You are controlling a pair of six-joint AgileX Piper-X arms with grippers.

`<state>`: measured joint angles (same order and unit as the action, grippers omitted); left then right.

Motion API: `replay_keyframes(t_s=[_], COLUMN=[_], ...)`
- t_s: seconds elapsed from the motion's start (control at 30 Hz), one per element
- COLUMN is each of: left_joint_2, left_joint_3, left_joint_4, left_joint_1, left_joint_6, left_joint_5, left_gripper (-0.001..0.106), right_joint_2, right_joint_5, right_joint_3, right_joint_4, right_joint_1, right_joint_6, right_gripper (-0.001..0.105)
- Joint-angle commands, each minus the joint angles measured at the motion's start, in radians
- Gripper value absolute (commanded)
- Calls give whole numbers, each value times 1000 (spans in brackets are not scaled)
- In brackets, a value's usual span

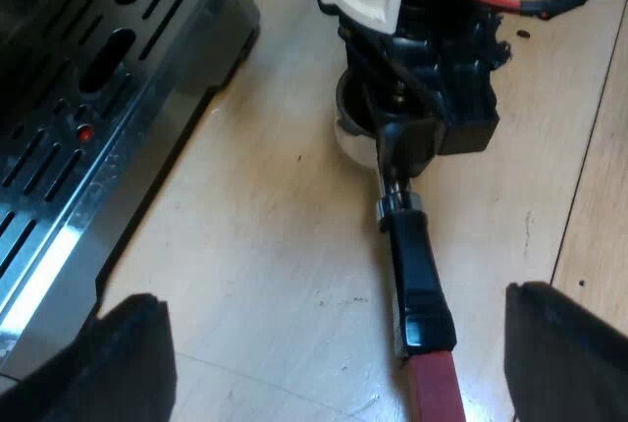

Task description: Put the handle in the coffee machine

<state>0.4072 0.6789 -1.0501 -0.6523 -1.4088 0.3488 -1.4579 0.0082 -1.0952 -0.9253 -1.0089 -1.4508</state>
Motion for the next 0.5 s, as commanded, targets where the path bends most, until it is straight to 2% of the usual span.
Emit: replay_keyframes(t_s=[0.03, 0.27, 0.5], left_joint_2=[-1, -1, 1], left_joint_3=[5, -44, -121], left_joint_4=[8, 50, 137], left_joint_1=[-5, -5, -5], left_joint_6=[4, 4, 9], left_joint_5=[7, 7, 11], left_gripper=[71, 71, 71], right_joint_2=[33, 83, 92], right_joint_5=[-74, -103, -103], right_joint_3=[-6, -11, -82], right_joint_4=[-8, -10, -72], right_joint_1=[39, 98, 99], right_joint_6=[18, 20, 19], right_gripper=[0, 0, 0])
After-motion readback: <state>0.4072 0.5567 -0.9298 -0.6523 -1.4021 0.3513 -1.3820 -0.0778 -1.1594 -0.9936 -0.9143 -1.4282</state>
